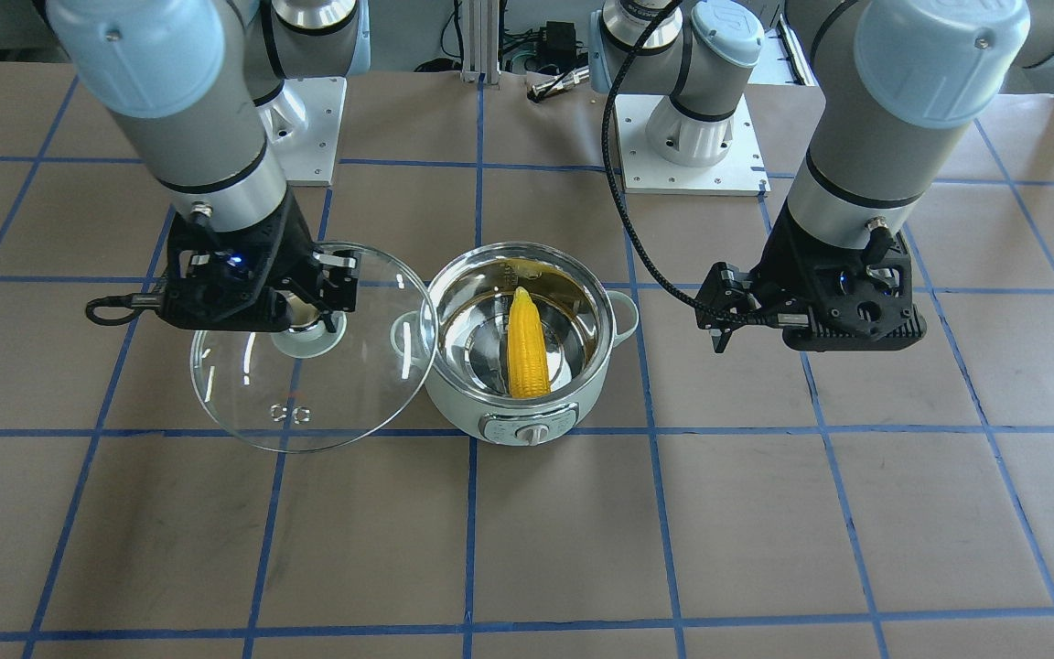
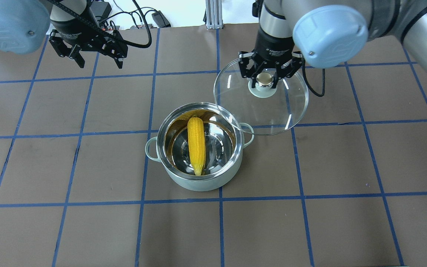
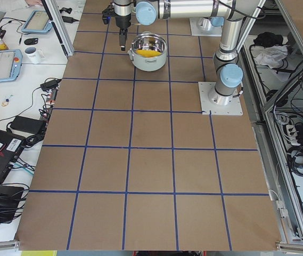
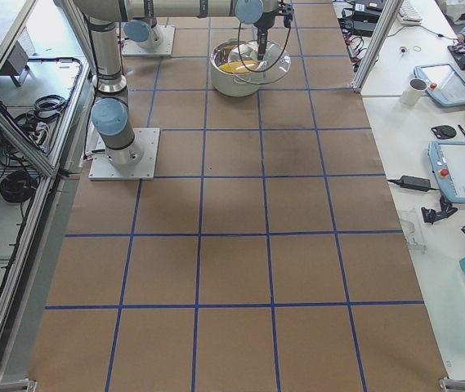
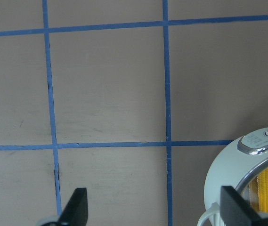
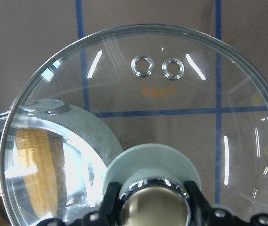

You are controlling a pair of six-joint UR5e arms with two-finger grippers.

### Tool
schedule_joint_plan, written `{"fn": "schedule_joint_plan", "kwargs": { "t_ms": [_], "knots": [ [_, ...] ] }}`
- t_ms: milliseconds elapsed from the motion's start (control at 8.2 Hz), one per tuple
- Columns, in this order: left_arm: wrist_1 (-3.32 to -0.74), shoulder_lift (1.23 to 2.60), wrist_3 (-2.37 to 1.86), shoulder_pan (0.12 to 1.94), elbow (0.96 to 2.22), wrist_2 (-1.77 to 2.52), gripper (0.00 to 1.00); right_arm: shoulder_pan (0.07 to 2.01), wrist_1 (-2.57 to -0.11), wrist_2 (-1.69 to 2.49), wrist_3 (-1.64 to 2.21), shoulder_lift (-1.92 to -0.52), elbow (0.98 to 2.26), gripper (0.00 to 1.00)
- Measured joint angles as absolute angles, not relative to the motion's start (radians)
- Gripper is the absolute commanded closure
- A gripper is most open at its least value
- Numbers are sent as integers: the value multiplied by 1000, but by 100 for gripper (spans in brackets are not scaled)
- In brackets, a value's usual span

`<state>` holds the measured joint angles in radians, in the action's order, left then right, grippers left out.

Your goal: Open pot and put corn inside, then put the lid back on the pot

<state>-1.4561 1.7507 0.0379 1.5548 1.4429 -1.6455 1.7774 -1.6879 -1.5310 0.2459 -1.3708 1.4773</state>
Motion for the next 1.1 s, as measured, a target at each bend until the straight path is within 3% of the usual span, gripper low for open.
{"fn": "schedule_joint_plan", "kwargs": {
  "t_ms": [488, 1098],
  "knots": [
    [-1458, 1748, 38, 1546, 1443, -1644, 0, 1970, -1775, -1522, 420, -1361, 1492, 94],
    [-1452, 1738, 38, 1528, 1445, -1643, 0, 2076, -1884, -1520, 504, -1315, 1561, 93]
  ]
}}
